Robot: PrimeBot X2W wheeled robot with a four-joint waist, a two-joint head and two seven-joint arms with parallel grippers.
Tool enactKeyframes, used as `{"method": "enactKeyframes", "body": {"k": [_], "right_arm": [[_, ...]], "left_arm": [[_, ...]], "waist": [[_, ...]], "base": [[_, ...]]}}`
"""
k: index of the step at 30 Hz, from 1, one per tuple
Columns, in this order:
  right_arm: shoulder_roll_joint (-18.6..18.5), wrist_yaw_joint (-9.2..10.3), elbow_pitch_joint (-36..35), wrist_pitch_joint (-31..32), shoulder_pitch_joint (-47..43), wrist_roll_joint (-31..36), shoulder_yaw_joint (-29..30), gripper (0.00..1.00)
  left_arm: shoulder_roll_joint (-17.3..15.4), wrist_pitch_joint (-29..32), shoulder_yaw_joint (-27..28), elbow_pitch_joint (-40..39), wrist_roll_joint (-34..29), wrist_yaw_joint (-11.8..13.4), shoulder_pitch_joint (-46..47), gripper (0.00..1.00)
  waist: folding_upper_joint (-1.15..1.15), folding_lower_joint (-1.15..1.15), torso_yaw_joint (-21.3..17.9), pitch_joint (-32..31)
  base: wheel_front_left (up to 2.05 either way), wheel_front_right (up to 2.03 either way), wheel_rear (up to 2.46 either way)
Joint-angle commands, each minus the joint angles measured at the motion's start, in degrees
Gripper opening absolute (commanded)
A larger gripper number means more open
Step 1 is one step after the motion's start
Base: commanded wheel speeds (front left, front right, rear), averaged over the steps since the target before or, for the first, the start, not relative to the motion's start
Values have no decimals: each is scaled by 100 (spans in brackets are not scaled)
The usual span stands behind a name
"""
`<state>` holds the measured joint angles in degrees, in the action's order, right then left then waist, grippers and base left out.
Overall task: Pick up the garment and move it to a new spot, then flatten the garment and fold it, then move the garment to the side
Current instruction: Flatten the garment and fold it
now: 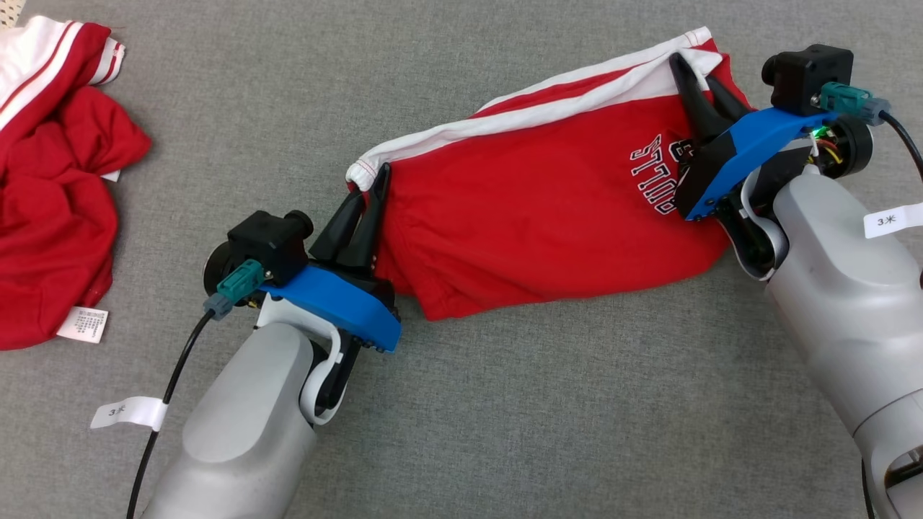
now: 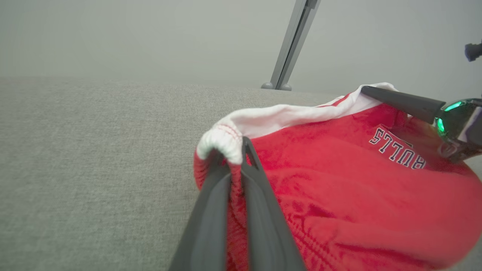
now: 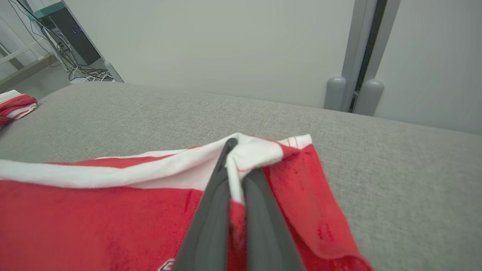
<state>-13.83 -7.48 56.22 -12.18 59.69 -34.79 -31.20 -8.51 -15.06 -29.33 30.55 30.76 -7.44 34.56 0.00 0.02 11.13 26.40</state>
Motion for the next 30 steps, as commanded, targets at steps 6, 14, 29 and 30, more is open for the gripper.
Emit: {"method": "enactKeyframes", "body": {"k": [6, 14, 29, 30], "right_arm": [[-91, -3, 418, -173, 117, -92, -268, 100], [-343, -3, 600, -283, -269, -239, -462, 100], [-656, -3, 1120, -216, -425, -443, -636, 100], [-649, -3, 1158, -206, -411, -458, -645, 100]], "left_arm": [[-23, -17, 16, 112, -72, -1, -52, 100], [-193, -17, 266, -153, -224, -1, -717, 100], [250, -17, 2425, -1634, -1365, 83, -1806, 100], [295, -17, 2566, -1710, -1445, 81, -1861, 100]], "waist": [[0, -2, -67, -181], [0, -2, -43, -597], [0, -2, 287, -654], [0, -2, 302, -643]], "base": [[0, 0, 0], [0, 0, 0], [0, 0, 0], [0, 0, 0]]}}
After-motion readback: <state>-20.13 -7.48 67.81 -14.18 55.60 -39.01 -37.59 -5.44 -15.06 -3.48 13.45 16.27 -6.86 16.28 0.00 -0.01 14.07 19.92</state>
